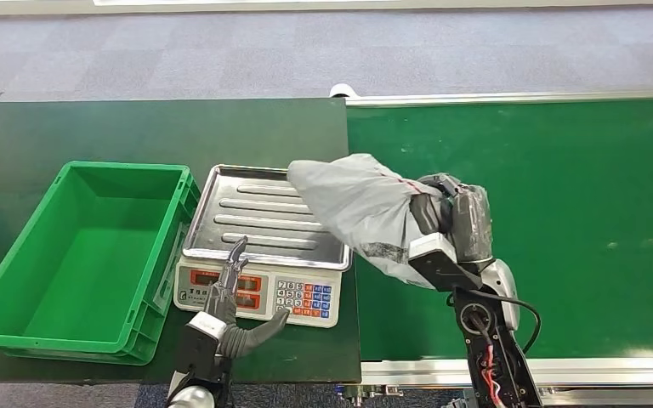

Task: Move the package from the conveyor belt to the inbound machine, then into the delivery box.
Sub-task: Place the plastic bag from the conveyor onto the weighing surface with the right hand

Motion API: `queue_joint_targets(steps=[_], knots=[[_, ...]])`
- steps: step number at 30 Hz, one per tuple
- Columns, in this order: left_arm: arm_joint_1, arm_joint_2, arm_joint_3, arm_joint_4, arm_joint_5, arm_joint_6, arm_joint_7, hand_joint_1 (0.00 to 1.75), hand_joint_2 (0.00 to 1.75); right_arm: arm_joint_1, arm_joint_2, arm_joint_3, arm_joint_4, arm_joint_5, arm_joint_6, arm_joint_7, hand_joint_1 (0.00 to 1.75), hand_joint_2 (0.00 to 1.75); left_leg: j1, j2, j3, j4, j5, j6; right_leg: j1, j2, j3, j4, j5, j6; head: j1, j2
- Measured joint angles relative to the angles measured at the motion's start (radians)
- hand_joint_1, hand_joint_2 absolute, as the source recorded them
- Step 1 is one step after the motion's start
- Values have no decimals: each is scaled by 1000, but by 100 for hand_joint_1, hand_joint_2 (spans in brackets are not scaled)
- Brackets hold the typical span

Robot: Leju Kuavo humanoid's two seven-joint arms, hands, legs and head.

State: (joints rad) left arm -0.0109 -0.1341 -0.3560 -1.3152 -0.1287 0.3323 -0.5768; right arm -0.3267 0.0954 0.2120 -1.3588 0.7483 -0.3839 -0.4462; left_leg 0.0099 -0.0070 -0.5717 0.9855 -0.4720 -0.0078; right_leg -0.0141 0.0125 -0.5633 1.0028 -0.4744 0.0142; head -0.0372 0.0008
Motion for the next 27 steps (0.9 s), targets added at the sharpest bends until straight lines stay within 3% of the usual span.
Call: queue_joint_targets(steps=[4, 7, 8, 11, 12, 18, 27], knots=[[-22, -4, -10, 19, 0, -15, 0, 0, 175, 14, 17, 78, -2, 125, -44, 2, 175, 175, 0, 0, 0, 0, 0, 0, 0, 0, 0, 0, 0, 0, 0, 0], [-33, -8, -15, 31, 0, -26, 0, 0, 175, 12, 24, 139, 12, 146, -10, 34, 175, 175, 0, 0, 0, 0, 0, 0, 0, 0, 0, 0, 0, 0, 0, 0], [-36, -9, -16, 33, -2, -30, 0, 0, 175, 8, 25, 155, 23, 145, 16, 48, 148, 175, 0, 0, 0, 0, 0, 0, 1, 0, 0, 0, 0, 0, 0, 0], [-38, -11, -18, 37, -10, -37, 3, 0, 175, -10, 25, 187, 85, 126, 102, 81, 17, 175, 0, 0, 0, 0, 0, 0, 1, 0, 0, 0, 0, 0, 0, 0], [-39, -11, -18, 37, -13, -37, 5, 0, 175, -18, 25, 191, 111, 119, 125, 90, 0, 175, 0, 0, 0, 0, 0, 0, 1, 0, 0, 0, 0, 0, 0, 0], [-27, -9, 6, 25, -37, -4, 23, 0, 175, -55, 25, 184, 241, 102, 161, 137, 0, 175, 0, 0, 0, 0, 0, 0, 0, 0, 0, 0, 0, 0, 0, 0], [18, -2, 63, -37, -52, 11, 30, 0, 175, -22, 22, 124, 221, 94, 128, 147, 0, 175, 0, 0, 0, 0, 0, 0, 0, 0, 0, 0, 0, 0, 0, 0]])
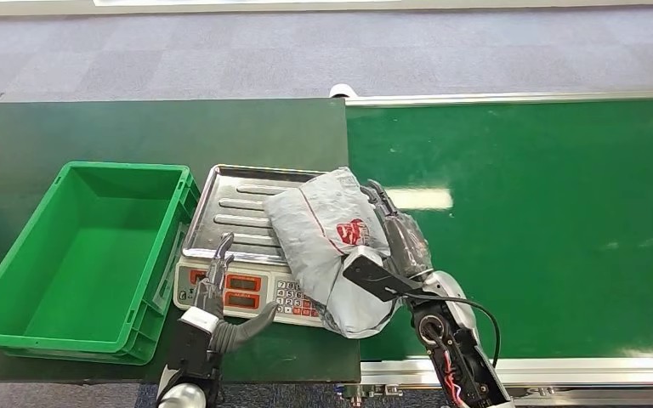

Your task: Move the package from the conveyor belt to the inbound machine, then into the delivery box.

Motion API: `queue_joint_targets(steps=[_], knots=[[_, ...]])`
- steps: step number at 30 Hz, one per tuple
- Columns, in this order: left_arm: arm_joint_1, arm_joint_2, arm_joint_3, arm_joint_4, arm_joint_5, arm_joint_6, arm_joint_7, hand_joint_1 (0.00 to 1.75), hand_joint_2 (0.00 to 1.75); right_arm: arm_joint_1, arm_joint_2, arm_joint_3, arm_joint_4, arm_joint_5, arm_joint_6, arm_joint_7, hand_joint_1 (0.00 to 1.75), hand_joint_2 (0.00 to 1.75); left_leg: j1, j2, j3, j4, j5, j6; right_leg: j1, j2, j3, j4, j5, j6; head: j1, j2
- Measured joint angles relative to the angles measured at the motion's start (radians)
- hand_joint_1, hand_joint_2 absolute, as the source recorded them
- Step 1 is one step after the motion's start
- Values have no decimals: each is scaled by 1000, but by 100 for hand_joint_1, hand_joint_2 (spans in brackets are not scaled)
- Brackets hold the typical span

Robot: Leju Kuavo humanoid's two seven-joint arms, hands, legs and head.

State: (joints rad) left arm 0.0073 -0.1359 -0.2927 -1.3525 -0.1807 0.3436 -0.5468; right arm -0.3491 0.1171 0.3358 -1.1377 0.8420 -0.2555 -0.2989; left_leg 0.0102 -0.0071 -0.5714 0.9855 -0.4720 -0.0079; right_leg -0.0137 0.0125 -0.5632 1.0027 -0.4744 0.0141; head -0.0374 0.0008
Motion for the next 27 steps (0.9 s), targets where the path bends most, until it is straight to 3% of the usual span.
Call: queue_joint_targets(steps=[17, 23, 27], knots=[[1, 7, 3, -42, -69, -17, -13, 0, 175, 187, -7, -65, -368, -260, -48, -178, 0, 175, 0, -1, 0, 0, 0, 0, 0, 0, 0, 0, 0, 0, 0, 0], [-55, 5, -30, -92, -121, -67, -4, 0, 175, 242, -16, -67, -496, -330, -29, -206, 0, 175, 0, -1, 0, 0, 0, 0, 0, 0, 0, 0, 0, 0, 0, 0], [-134, -6, -74, -112, -203, -87, 76, 0, 175, 262, -14, -61, -539, -303, -19, -203, 0, 175, 0, -1, 1, 0, 0, 0, 0, 0, 1, 0, 0, 0, 0, 0]])
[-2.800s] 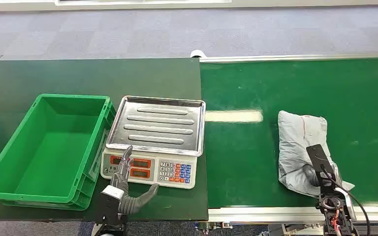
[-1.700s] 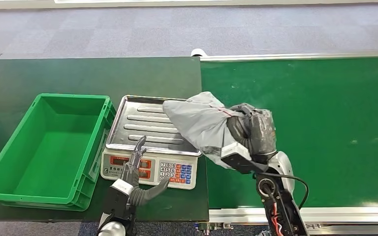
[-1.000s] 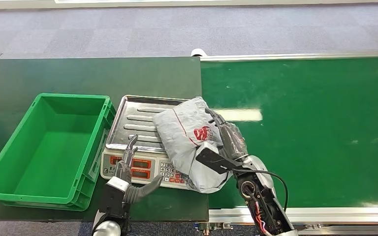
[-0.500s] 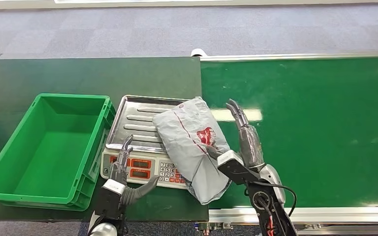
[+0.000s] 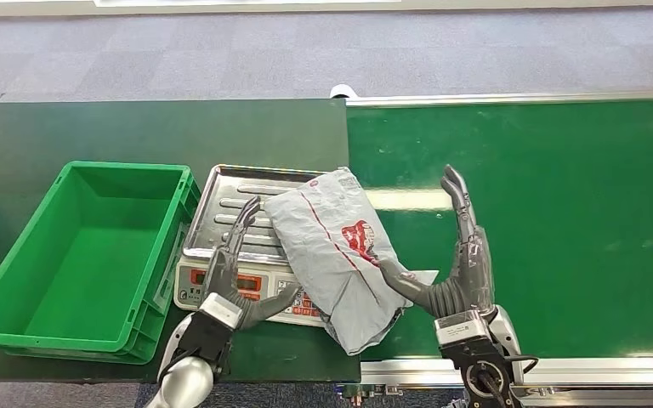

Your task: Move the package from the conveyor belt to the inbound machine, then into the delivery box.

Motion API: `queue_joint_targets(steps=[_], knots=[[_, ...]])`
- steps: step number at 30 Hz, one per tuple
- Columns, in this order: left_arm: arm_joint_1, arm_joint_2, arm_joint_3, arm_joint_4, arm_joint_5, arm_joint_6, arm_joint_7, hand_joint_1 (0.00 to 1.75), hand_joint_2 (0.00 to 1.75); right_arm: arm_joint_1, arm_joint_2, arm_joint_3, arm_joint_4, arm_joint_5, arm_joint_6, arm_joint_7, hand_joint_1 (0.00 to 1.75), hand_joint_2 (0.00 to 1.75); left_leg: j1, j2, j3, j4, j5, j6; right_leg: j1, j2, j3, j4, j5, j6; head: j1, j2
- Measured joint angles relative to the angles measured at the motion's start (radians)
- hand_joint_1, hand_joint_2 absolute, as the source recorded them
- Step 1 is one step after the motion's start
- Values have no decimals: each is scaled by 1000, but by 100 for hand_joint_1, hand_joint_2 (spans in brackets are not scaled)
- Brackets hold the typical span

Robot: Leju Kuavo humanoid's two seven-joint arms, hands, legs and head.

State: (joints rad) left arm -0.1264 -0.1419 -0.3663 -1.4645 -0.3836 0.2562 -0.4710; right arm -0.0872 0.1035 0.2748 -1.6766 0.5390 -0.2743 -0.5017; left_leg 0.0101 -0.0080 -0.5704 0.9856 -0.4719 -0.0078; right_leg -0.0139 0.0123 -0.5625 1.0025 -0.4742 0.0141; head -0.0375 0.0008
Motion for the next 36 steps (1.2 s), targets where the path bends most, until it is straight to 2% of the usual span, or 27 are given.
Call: queue_joint_targets(steps=[4, 9, 11, 13, 16, 20, 23, 24, 27, 28, 36], knots=[[-99, -18, -46, 0, -145, 1, 106, 0, 175, 17, 3, 17, -14, 12, -1, -8, 0, 175, 0, 0, 0, 0, 0, 0, 0, 0, 1, 0, 0, 0, 0, 0], [-129, -24, -58, 2, -173, 0, 126, 0, 175, 23, 4, 24, -16, 12, -1, -11, 0, 175, 0, 1, 0, 0, 0, 0, 0, 0, 0, 0, 0, 0, 0, 0], [-216, -33, -95, 89, -270, -109, 196, 0, 175, 27, 7, 32, -22, 7, 14, -14, 0, 175, 0, 0, 0, 0, 0, 0, 0, 0, 0, 0, 0, 0, 0, 0], [-334, -52, -144, 236, -374, -239, 265, 0, 175, 32, 14, 39, -29, 1, 40, -13, 0, 175, 0, 0, 0, 0, 0, 0, 0, -1, 0, 0, 0, 0, 0, 0], [-406, -75, -169, 370, -385, -268, 260, 0, 175, 39, 16, 32, -31, 3, 55, -6, 0, 175, 0, -1, 0, 0, 0, 0, 0, -1, 1, 0, 0, 0, 0, 0], [-453, -94, -184, 455, -384, -282, 253, 0, 175, 48, 16, 18, -30, 7, 56, -1, 0, 175, 0, -1, 0, 0, 0, 0, 0, -1, 0, 0, 0, 0, 0, 0], [-493, -107, -194, 520, -379, -360, 250, 0, 175, 52, 14, 8, -26, 9, 61, 1, 0, 175, 0, -2, -1, 0, 0, 0, 0, -2, 0, 0, 0, 0, 0, 0], [-514, -112, -197, 554, -375, -396, 244, 34, 175, 53, 13, 4, -23, 9, 63, 2, 0, 175, 0, -3, -1, 0, 0, 0, 0, -2, 0, 0, 0, 0, 0, 0], [-579, -135, -204, 688, -359, -457, 212, 162, 175, 59, 9, -7, -8, 7, 69, 6, 0, 175, 0, -3, -2, 0, 0, 1, 0, -3, 1, 0, 0, 0, 1, 0], [-595, -143, -205, 729, -353, -462, 201, 170, 175, 62, 9, -9, -4, 5, 70, 7, 0, 175, 0, -3, -2, 0, 1, 1, 0, -3, 1, 0, 0, 0, 1, 0], [-655, -173, -198, 883, -309, -452, 172, 172, 175, 64, 8, -27, 18, -8, 71, 12, 0, 175, 0, -5, -3, 0, 1, 1, 0, -5, 1, 0, 0, 0, 0, 0]])
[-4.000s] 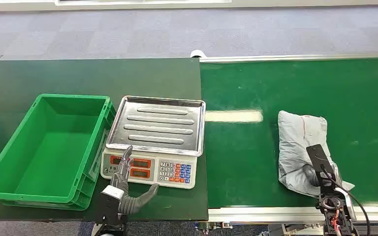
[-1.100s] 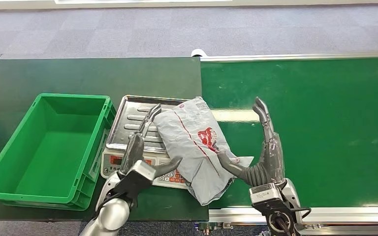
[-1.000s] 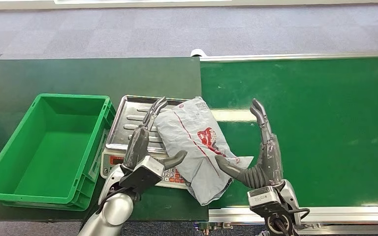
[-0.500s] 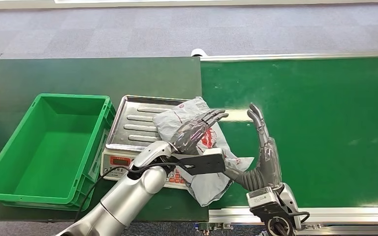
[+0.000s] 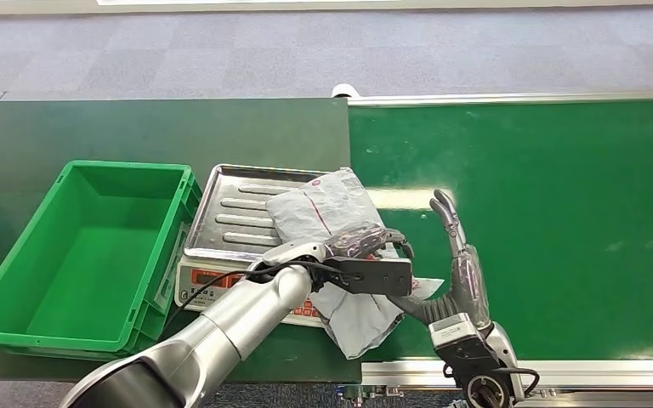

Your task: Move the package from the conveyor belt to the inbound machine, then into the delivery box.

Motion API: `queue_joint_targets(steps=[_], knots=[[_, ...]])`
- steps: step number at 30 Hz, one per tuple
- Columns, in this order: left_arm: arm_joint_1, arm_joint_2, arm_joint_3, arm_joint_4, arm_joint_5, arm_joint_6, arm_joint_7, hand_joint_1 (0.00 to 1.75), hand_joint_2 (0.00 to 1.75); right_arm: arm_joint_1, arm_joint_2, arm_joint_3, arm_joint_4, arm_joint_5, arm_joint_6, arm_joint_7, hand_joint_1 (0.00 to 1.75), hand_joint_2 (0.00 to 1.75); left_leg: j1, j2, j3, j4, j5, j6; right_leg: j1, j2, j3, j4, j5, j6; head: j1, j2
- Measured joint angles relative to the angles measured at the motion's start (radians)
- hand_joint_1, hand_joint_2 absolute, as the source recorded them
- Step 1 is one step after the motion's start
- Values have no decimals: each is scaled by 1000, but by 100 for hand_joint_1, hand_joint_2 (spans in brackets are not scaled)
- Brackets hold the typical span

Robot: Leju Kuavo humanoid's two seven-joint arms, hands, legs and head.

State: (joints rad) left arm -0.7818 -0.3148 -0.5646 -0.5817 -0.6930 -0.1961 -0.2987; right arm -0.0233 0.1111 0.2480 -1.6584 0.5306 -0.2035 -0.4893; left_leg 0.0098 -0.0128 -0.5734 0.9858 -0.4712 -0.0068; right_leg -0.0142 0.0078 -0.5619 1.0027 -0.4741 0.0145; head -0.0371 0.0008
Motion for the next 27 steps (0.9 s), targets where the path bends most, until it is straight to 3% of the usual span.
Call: queue_joint_targets(steps=[14, 21, 22, 25, 26, 27], knots=[[-15, -2, 57, 58, 36, 74, 48, 175, 175, -11, 8, 10, -20, -22, -7, -5, 0, 175, 0, 4, 2, 0, 0, 1, 0, 2, 0, 0, 0, 0, -1, 0], [40, 22, 165, -6, 166, 199, -41, 175, 175, -23, 14, 26, -58, -29, -6, -10, 0, 175, 0, 4, 3, 0, 1, 1, 1, 3, 0, 0, 0, 0, 0, 0], [49, 26, 178, -27, 180, 204, -49, 160, 175, -23, 14, 27, -60, -30, -6, -12, 0, 175, 0, 4, 3, 0, 1, 0, 1, 3, 0, 0, 0, 0, 0, 0], [79, 39, 210, -102, 226, 218, -62, 29, 175, -20, 14, 28, -68, -36, -16, -27, 0, 175, 0, 4, 3, 0, 1, 0, 0, 3, 0, 0, 0, 0, 0, 0], [88, 45, 218, -130, 237, 221, -59, 0, 175, -16, 14, 28, -74, -36, -29, -36, 0, 175, 0, 3, 2, 0, 1, 0, 0, 3, 0, 0, 0, 0, 0, 0], [95, 52, 224, -157, 246, 223, -52, 0, 175, -12, 14, 27, -84, -35, -47, -45, 0, 175, 0, 3, 2, 0, 1, 0, 0, 3, 0, 0, 0, 0, 0, 0]])
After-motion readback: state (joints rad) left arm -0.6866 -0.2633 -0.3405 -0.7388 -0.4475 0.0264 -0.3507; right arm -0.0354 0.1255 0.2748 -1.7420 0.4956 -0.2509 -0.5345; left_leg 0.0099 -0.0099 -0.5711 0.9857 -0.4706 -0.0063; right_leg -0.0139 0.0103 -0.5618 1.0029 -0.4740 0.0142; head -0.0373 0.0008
